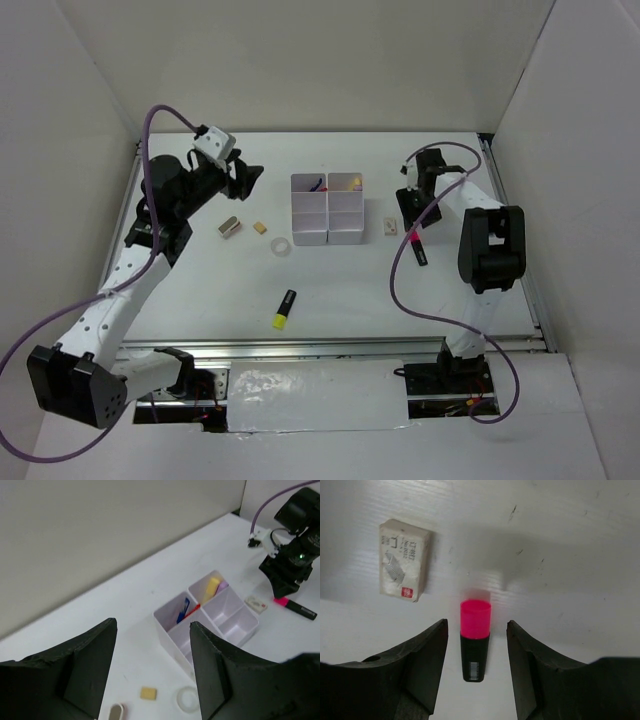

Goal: Sort the stationery into containers
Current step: Pick up the pen from the center of the board.

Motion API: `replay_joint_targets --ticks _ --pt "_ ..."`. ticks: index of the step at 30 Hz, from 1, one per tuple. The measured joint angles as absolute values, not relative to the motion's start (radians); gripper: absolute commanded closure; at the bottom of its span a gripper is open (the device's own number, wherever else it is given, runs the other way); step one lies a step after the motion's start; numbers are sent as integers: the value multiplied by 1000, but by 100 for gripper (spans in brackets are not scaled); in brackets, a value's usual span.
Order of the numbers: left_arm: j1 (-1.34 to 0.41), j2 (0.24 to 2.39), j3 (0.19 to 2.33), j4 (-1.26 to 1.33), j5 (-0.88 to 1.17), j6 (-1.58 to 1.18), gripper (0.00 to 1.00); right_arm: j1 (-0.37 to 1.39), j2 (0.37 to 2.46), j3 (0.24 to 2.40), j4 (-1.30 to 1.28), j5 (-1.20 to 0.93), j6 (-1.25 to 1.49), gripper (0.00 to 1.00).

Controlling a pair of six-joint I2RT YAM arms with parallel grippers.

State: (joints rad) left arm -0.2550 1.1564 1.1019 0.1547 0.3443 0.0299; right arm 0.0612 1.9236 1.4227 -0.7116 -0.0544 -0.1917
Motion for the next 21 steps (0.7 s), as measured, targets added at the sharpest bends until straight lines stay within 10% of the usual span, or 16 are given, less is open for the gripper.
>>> replay_joint_targets --ticks 11,21 --pt "-219 1067 982 75 265 -19 28 61 2058 1505 -818 -15 -242 46" --pt "-190 1055 923 68 250 -62 28 58 2087 1544 -880 -30 -260 98"
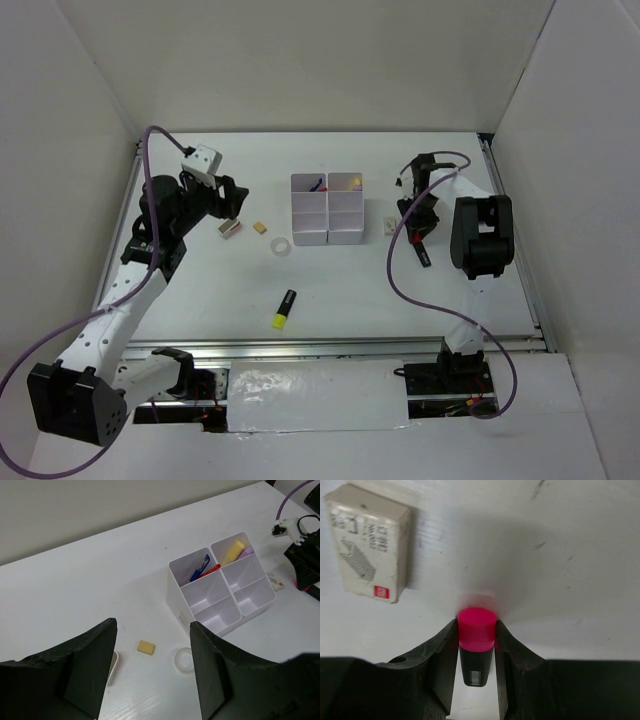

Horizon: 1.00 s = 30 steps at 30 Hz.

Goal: Sort the stationery into containers
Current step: Pick up the pen from the center of the board, then place the pen in the storage box.

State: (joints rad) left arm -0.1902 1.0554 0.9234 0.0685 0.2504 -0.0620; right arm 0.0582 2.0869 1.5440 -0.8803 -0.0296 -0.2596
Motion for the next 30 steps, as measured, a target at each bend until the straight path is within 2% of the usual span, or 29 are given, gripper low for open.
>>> replay_joint_targets --ticks 5,9,14,18,21,30 --pt "-147 1035 897 69 253 -85 28 58 2036 1545 -907 -141 -262 100" --pt "-110 1015 871 77 268 -91 27 62 1830 1539 -865 -282 -266 100" --pt "-74 1010 850 82 293 -115 27 102 1485 1475 -639 -407 -213 100" --pt "-60 1004 832 85 298 -125 27 197 1327 1363 -353 -483 -138 100" --pt "-54 1003 830 87 298 -137 28 310 1338 1306 -174 -484 -94 100" --pt "-46 1003 830 106 278 -143 28 582 1610 1248 175 -292 -69 100"
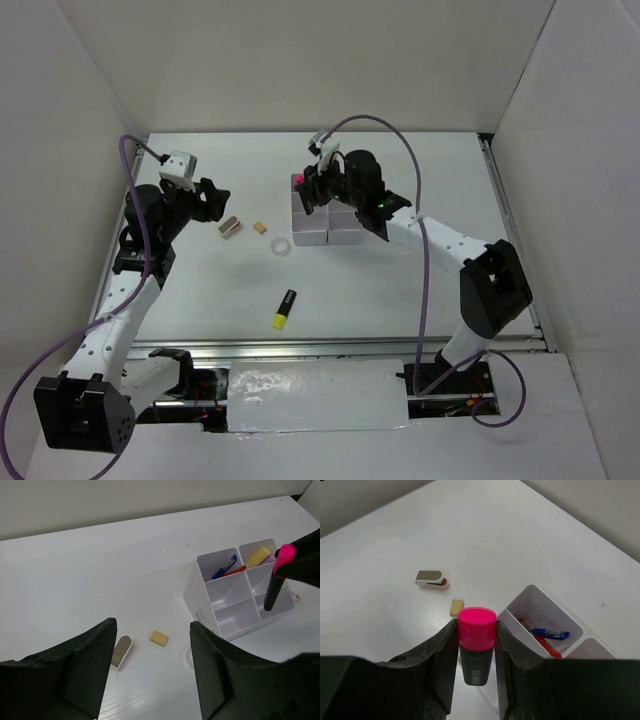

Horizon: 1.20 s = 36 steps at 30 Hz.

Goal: Sort the stationery into containers
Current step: Place the pen in the storage box.

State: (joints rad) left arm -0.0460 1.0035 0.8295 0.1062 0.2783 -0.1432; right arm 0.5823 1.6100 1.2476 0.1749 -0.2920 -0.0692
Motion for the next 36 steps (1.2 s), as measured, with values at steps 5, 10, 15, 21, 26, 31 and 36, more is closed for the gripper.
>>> replay_joint_targets --ticks 5,10,15,21,26,31,36 --pt "-41 995 826 107 260 -142 28 630 1699 1248 274 -207 -59 100" --pt "-38 980 805 113 251 -143 28 635 1753 1251 386 -147 -56 100" --pt "-35 978 784 113 244 -142 28 632 1795 1251 440 -123 -51 100" --pt "-27 978 780 112 240 -139 28 632 1820 1250 483 -106 -49 97" --pt "-23 978 778 113 241 -138 28 632 1822 1229 538 -83 -56 93" --pt "-22 971 767 112 242 -138 27 634 1839 1219 551 -62 -69 90" --pt "-18 936 734 112 262 -138 27 639 1853 1216 551 -36 -73 69"
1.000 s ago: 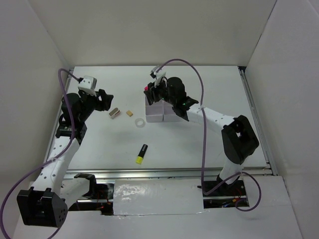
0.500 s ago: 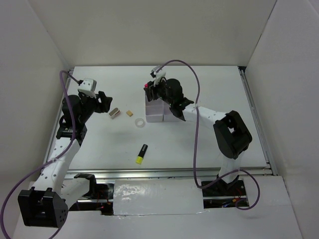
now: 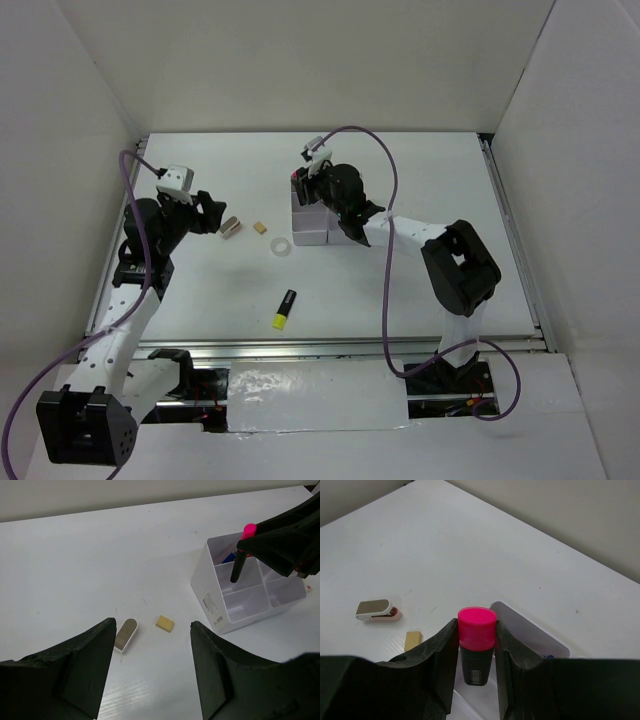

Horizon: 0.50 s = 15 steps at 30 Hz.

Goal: Sort the stationery into containers
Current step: Place the pen in the storage box.

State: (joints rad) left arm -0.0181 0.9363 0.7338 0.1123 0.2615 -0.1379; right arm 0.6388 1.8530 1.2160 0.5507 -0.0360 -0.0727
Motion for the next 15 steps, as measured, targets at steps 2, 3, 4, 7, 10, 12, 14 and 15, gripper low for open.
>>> replay_joint_targets --ticks 2,3,4,7,10,12,14,15 --pt "-17 927 724 112 271 -137 26 639 1853 1215 551 -36 -73 62" --pt "-17 924 719 113 276 -135 25 639 1853 1215 551 -36 -73 57" --pt "-16 920 714 113 283 -133 25 639 1853 1214 550 -36 -71 53" --pt "-11 901 693 117 322 -115 22 639 1853 1214 545 -36 -72 40" --pt "-7 874 677 120 393 -72 22 639 1851 1214 527 -37 -64 34" --pt "-7 868 677 120 453 -23 22 639 1845 1214 503 -37 -57 34" --pt "-7 871 678 110 532 35 24 639 1827 1215 469 -36 -44 34" --pt "-7 877 682 92 577 81 24 639 1812 1217 447 -37 -33 34"
